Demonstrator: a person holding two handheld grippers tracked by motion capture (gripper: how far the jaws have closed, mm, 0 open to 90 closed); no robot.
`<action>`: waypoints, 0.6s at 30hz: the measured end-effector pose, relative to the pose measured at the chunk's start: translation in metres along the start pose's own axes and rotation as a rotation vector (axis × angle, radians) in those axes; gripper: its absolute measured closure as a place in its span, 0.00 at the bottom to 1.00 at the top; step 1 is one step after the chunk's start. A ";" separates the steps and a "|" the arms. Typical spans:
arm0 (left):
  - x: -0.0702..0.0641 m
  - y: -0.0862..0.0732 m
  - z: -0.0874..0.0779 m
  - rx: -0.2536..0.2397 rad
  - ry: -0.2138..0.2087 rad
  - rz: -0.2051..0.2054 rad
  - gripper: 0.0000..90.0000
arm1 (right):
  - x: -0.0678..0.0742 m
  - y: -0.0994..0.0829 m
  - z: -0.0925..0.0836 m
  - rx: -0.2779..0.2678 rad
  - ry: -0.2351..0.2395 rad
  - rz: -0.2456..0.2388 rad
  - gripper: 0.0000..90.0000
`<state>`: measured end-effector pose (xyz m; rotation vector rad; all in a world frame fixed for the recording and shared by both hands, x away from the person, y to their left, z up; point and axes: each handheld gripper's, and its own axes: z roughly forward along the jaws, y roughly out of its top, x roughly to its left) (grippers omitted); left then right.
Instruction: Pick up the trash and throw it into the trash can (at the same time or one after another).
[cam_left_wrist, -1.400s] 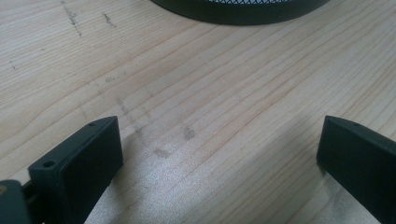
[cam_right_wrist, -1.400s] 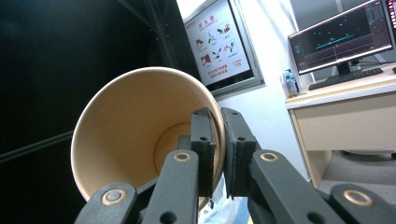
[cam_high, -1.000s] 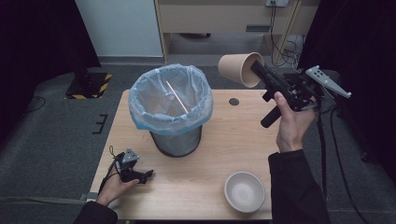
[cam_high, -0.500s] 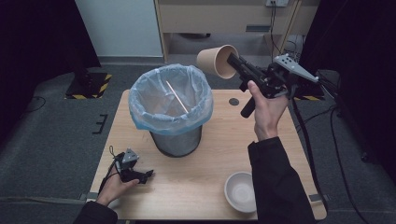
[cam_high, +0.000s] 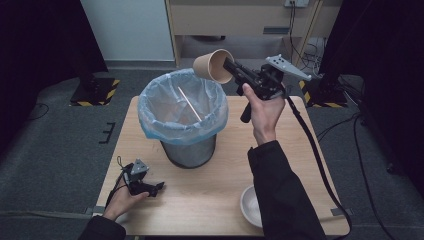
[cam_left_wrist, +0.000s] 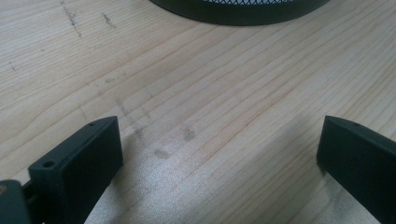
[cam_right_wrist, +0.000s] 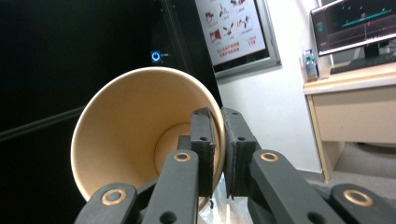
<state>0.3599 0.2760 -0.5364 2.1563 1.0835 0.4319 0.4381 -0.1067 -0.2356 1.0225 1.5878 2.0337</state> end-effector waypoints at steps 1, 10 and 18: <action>0.000 0.000 0.000 0.000 0.000 0.000 0.00 | 0.000 -0.002 0.003 0.007 -0.001 -0.001 0.94; 0.000 0.000 0.000 0.000 -0.001 0.000 0.00 | 0.000 -0.025 0.024 0.073 -0.022 -0.015 0.94; 0.000 0.000 0.000 0.000 -0.001 0.000 0.00 | -0.001 -0.045 0.038 0.138 -0.038 -0.039 0.94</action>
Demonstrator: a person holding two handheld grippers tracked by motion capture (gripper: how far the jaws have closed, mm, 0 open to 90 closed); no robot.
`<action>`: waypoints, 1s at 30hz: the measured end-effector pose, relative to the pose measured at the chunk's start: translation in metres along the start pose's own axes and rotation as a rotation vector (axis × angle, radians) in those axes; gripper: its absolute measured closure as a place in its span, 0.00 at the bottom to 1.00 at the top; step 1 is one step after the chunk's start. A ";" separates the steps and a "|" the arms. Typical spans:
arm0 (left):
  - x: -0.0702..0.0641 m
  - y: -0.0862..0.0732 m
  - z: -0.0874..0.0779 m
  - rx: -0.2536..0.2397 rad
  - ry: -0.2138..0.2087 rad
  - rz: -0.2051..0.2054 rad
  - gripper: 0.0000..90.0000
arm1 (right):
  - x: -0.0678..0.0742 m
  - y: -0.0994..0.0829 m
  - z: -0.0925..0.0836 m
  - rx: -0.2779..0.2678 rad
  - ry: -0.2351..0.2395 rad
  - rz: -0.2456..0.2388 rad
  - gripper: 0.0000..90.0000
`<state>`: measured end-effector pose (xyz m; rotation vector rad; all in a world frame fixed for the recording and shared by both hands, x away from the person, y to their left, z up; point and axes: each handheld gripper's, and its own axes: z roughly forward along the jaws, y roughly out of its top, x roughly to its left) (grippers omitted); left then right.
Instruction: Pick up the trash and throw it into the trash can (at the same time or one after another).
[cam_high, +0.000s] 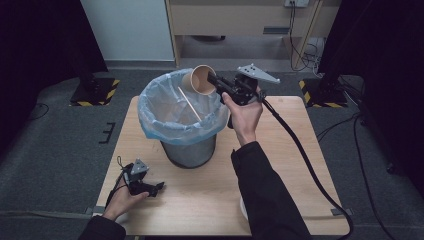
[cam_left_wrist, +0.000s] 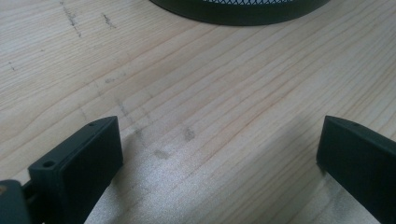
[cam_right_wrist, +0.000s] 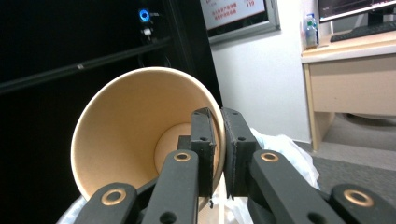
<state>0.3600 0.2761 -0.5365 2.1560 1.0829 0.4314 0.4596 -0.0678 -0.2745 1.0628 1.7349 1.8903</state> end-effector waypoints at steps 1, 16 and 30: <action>0.000 0.000 0.000 0.000 0.000 0.000 0.00 | 0.000 -0.002 0.001 0.011 -0.005 -0.006 0.94; 0.000 0.000 0.000 0.000 0.000 0.001 0.00 | -0.005 -0.008 0.009 0.099 0.021 -0.011 0.65; 0.000 0.000 0.000 0.001 0.000 0.002 0.00 | -0.003 0.048 -0.080 -0.070 0.026 -0.031 0.47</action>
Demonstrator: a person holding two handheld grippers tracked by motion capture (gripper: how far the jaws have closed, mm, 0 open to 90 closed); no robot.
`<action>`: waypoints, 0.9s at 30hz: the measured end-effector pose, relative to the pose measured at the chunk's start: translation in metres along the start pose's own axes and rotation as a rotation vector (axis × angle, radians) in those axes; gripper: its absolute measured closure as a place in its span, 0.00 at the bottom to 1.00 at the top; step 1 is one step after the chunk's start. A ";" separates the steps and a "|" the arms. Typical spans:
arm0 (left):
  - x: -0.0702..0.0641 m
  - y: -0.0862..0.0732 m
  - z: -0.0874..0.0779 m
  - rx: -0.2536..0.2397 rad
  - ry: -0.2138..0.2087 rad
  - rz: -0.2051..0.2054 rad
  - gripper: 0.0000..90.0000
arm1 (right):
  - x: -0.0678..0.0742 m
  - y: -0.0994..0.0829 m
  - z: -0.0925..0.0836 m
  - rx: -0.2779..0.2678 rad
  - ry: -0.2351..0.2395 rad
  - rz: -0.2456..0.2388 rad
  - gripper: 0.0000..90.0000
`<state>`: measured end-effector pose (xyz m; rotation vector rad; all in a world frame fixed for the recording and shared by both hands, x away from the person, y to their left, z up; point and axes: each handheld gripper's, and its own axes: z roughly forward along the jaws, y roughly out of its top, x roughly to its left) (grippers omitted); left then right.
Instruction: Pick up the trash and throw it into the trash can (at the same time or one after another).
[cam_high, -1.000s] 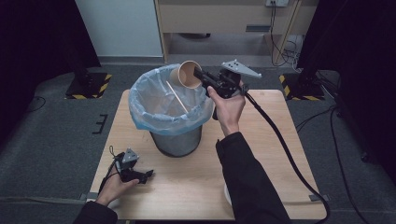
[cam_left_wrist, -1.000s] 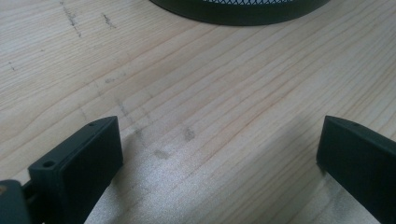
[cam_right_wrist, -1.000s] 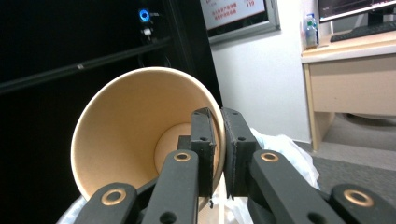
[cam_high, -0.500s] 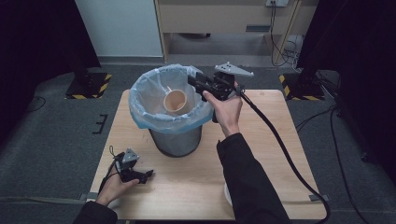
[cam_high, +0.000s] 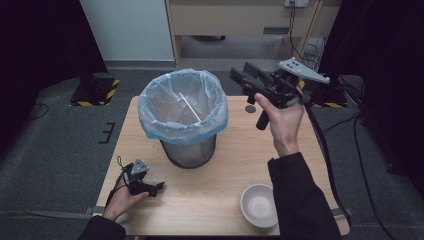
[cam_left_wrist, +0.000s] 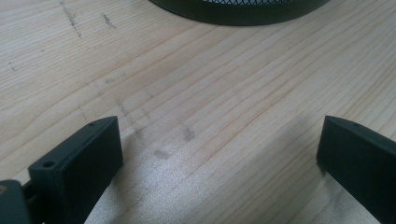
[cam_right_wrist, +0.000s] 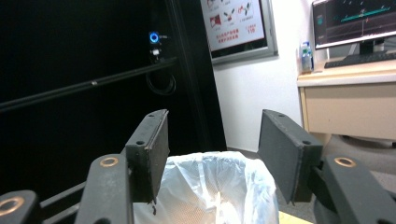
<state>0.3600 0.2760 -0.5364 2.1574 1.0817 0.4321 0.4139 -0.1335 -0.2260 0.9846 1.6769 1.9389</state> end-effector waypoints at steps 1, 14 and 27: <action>0.000 0.000 0.000 0.000 0.000 0.000 0.00 | 0.001 0.001 -0.011 -0.004 0.001 -0.001 0.47; 0.000 0.000 0.000 0.002 0.003 -0.001 0.00 | -0.017 -0.056 -0.110 0.061 -0.024 -0.017 0.46; -0.001 0.000 0.000 0.002 0.003 -0.002 0.00 | -0.060 -0.166 -0.151 0.342 -0.124 -0.008 0.44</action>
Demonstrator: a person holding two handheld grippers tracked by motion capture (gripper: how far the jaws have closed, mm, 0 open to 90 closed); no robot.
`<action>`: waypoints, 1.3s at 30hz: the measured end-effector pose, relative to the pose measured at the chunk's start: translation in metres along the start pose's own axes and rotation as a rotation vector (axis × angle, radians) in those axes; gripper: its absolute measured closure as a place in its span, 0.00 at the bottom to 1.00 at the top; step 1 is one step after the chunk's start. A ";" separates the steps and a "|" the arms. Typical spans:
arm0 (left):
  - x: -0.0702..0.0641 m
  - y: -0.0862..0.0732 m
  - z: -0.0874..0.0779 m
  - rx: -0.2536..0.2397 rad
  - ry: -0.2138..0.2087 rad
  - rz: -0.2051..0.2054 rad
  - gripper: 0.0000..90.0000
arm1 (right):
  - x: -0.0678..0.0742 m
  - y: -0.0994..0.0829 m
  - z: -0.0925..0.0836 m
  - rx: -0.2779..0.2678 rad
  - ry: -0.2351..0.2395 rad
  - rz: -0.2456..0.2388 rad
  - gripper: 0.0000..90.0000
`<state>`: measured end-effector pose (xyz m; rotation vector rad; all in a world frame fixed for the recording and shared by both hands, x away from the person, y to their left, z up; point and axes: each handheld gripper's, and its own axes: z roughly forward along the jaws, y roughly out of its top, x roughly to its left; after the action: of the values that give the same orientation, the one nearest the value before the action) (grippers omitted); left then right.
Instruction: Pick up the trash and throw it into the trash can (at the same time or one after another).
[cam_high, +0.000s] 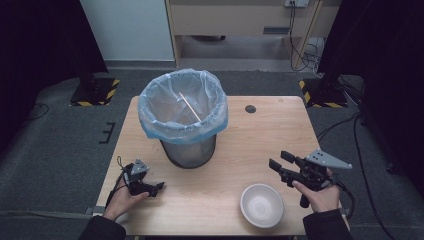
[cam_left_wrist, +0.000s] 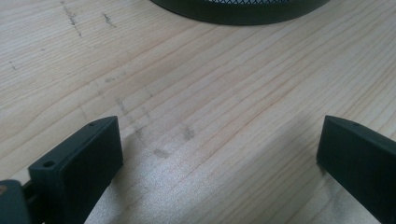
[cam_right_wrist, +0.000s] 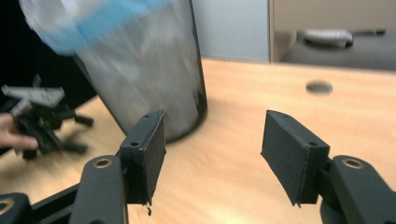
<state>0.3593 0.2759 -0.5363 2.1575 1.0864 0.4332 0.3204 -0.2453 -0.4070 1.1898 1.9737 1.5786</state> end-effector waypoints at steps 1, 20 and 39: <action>0.000 0.000 0.000 0.000 0.000 0.000 0.00 | -0.001 -0.005 0.000 0.014 -0.003 0.003 0.45; 0.000 0.000 0.000 0.000 0.000 0.000 0.00 | -0.006 -0.079 0.024 0.400 0.046 -0.092 0.50; 0.000 0.000 0.000 0.000 0.000 0.000 0.00 | -0.026 -0.086 0.025 0.573 -0.012 0.004 0.74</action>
<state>0.3592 0.2758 -0.5364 2.1574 1.0859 0.4330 0.3201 -0.2524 -0.5003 1.3886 2.5055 1.0198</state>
